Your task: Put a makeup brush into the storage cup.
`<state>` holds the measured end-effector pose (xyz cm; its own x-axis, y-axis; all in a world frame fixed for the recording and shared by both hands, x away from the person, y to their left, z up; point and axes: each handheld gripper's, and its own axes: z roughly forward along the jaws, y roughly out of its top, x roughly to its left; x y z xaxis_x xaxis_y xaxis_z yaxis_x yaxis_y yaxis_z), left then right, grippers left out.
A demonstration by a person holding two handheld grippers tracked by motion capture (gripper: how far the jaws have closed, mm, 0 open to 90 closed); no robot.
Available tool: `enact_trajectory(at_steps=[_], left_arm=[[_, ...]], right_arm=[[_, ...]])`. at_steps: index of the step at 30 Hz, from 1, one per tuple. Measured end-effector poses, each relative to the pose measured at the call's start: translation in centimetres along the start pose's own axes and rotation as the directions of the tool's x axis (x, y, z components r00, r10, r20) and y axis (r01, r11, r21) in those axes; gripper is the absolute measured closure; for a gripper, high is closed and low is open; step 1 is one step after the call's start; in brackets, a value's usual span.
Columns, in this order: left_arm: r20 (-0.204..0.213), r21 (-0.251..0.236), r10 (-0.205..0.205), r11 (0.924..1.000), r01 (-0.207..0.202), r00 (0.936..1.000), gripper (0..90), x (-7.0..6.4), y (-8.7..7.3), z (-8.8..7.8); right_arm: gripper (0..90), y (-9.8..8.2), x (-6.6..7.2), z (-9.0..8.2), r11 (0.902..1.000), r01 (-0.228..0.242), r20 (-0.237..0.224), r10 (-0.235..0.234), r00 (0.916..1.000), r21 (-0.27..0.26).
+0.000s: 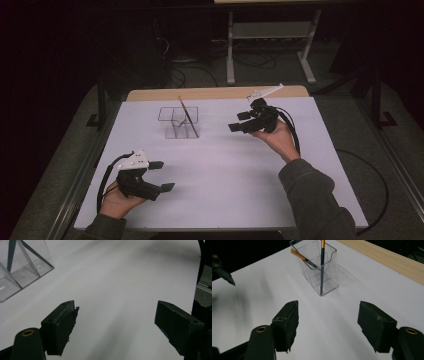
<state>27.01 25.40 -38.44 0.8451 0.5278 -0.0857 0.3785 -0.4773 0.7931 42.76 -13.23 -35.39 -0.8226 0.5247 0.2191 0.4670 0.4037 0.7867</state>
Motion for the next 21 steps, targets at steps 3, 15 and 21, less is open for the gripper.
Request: enact_trajectory(at_steps=[3,15,21], left_arm=[[-0.004,-0.003,0.000,1.0000,0.000,1.0000,16.7,0.1,0.0,-0.1],[-0.017,-0.009,-0.008,0.9999,0.008,0.9998,16.8,0.3,-0.1,-0.3],[-0.018,-0.011,-0.009,0.9999,0.009,0.9998,16.8,0.3,-0.2,-0.4]], right_arm=[[31.5,-0.6,0.0,-0.5,1.0000,-0.006,0.001,0.006,1.0000,0.001],[29.1,-2.1,0.0,-2.0,0.9996,-0.026,0.015,0.026,0.9995,-0.007],[27.4,-2.4,0.2,-2.3,0.9998,-0.015,0.018,0.015,0.9997,-0.015]])
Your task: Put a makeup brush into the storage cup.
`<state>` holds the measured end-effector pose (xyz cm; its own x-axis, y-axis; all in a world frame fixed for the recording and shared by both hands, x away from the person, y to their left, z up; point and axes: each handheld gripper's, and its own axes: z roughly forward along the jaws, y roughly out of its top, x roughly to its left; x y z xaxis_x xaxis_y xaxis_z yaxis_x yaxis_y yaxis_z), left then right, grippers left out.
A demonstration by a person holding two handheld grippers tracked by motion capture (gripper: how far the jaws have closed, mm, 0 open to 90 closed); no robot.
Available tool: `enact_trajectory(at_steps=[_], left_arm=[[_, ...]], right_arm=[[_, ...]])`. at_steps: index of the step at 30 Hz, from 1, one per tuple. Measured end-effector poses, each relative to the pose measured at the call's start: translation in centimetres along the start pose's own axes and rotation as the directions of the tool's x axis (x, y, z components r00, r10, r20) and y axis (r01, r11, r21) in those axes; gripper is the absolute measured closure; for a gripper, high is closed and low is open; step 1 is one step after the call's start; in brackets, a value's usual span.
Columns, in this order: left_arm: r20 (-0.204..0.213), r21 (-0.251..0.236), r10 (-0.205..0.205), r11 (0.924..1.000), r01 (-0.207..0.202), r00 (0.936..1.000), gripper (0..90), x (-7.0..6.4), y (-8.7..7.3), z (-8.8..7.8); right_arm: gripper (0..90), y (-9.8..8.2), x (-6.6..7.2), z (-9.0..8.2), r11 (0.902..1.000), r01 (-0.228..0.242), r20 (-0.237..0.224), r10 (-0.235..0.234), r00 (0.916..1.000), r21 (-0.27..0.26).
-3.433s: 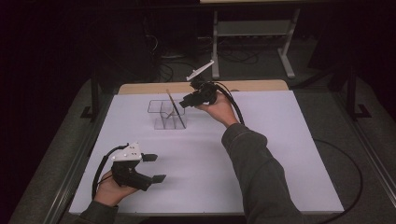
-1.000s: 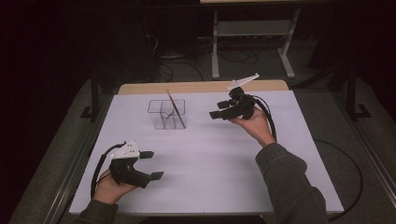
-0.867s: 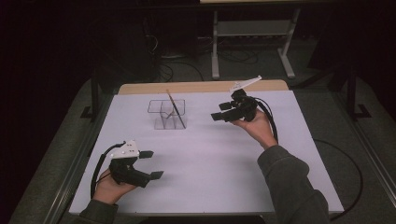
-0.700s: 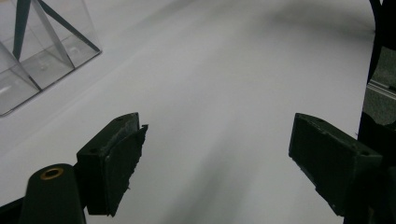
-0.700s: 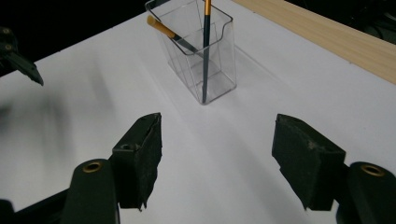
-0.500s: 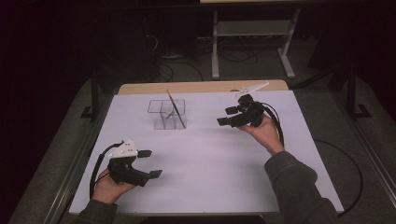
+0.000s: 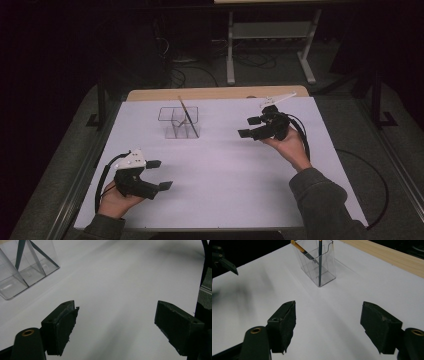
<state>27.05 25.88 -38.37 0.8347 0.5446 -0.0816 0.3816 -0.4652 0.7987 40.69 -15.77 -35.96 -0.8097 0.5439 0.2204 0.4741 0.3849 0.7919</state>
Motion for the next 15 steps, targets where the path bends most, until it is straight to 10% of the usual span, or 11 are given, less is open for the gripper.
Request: enact_trajectory(at_steps=[15], left_arm=[[0.001,-0.005,-0.005,1.0000,0.005,1.0000,16.2,0.0,0.0,0.1]], right_arm=[[23.6,-1.3,0.6,-1.3,0.9996,-0.010,0.005,0.010,0.9999,-0.026]])
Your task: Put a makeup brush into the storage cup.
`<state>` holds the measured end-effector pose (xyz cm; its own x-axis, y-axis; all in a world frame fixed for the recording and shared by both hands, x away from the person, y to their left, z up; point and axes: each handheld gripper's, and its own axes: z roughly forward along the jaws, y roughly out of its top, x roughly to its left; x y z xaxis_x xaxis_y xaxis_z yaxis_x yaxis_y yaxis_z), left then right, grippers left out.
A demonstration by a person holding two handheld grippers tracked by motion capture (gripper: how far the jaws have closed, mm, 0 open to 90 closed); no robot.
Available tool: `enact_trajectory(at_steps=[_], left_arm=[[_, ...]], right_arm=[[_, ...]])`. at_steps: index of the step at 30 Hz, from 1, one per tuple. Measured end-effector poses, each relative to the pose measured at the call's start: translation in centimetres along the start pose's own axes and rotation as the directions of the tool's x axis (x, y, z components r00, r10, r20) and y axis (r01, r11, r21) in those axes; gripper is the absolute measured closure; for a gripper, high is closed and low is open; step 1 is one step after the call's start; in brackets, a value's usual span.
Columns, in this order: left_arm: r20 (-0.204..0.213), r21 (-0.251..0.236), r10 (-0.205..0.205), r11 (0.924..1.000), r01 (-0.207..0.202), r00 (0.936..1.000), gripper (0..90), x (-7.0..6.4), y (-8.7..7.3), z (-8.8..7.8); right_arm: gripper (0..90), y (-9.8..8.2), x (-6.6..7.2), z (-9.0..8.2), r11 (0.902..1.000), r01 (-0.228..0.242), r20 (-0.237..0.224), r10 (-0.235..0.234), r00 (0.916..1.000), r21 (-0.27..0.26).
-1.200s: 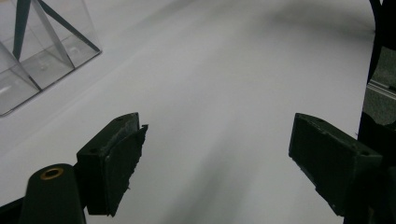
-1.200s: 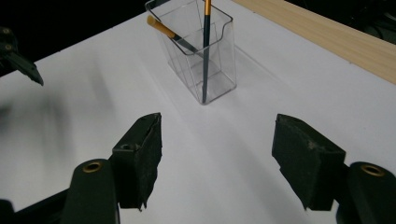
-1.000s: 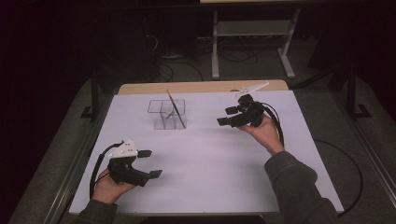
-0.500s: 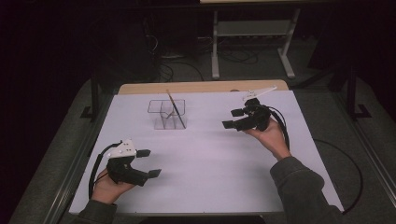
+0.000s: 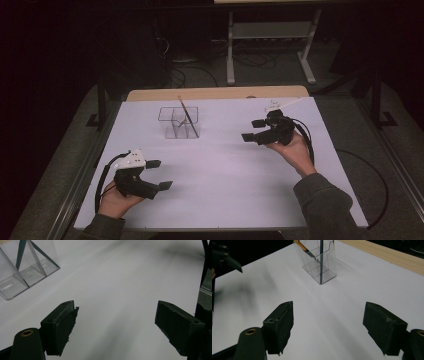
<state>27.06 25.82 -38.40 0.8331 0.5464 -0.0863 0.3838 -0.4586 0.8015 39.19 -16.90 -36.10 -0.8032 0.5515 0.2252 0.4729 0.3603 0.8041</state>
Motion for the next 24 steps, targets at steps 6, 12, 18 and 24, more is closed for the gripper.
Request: enact_trajectory(at_steps=[6,12,18,24], left_arm=[[-0.001,-0.006,-0.001,1.0000,0.001,1.0000,16.2,0.0,0.0,0.0],[-0.002,-0.007,-0.007,1.0000,0.007,1.0000,16.1,0.1,-0.1,0.0],[-0.005,-0.007,-0.006,1.0000,0.006,1.0000,16.1,0.1,-0.1,0.0],[-0.005,-0.005,-0.002,1.0000,0.002,1.0000,16.1,0.2,-0.1,0.1]], right_arm=[[22.6,-0.8,-0.2,-0.5,0.9999,-0.013,0.002,0.013,0.9999,0.004],[22.6,-1.8,-0.4,-1.3,0.9997,-0.025,0.016,0.025,0.9996,-0.008],[22.4,-2.3,-0.5,-2.1,0.9994,-0.031,0.023,0.032,0.9992,-0.016],[22.4,-2.6,-0.4,-2.3,0.9995,-0.029,0.028,0.030,0.9992,-0.014]])
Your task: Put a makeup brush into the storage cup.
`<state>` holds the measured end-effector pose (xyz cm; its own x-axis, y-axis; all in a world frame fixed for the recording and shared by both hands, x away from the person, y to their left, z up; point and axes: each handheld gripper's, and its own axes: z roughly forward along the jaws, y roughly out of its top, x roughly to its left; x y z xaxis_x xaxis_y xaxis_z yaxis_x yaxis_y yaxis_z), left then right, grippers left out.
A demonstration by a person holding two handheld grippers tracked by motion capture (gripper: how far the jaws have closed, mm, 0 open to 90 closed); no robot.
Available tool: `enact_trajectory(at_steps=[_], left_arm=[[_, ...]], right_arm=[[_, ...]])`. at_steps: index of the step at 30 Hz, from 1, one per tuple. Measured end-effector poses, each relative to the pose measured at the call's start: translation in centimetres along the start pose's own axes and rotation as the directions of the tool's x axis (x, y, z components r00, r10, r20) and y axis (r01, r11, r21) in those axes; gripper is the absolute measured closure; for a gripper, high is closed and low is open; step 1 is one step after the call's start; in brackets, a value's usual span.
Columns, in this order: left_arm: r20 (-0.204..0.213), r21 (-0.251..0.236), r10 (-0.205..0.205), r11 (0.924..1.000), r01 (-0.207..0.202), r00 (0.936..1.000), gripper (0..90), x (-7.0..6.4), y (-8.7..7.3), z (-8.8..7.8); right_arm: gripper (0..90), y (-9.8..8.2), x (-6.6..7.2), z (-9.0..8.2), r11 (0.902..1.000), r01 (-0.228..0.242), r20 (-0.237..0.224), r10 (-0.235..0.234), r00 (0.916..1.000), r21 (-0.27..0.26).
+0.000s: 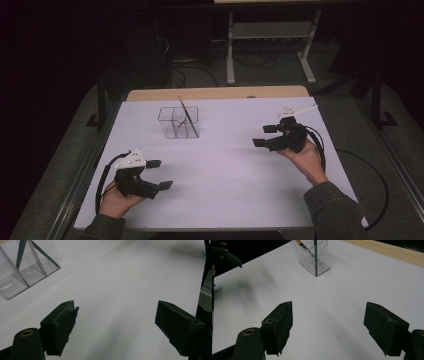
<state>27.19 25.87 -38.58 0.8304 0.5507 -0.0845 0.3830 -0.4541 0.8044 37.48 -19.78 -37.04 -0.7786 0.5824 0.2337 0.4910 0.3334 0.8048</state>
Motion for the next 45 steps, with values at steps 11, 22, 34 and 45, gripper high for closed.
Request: enact_trajectory(at_steps=[11,22,34,45], left_arm=[[-0.009,-0.011,-0.017,0.9998,0.017,0.9998,16.1,0.2,-0.2,-0.2],[-0.017,-0.001,-0.004,1.0000,0.004,0.9999,16.1,0.3,-0.2,-0.2],[-0.031,-0.013,-0.029,0.9995,0.029,0.9991,16.2,0.4,-0.4,-0.4],[-0.040,-0.015,-0.021,0.9997,0.021,0.9990,16.1,0.5,-0.5,-0.6]], right_arm=[[21.7,-1.0,-0.1,-0.7,0.9999,-0.013,0.011,0.013,0.9999,0.004],[21.3,-2.7,-0.4,-1.7,0.9994,-0.034,0.022,0.034,0.9992,0.002],[21.3,-4.0,-0.2,-2.6,0.9990,-0.044,0.035,0.044,0.9984,-0.008],[20.6,-4.8,0.0,-3.1,0.9987,-0.051,0.041,0.051,0.9978,-0.010]])
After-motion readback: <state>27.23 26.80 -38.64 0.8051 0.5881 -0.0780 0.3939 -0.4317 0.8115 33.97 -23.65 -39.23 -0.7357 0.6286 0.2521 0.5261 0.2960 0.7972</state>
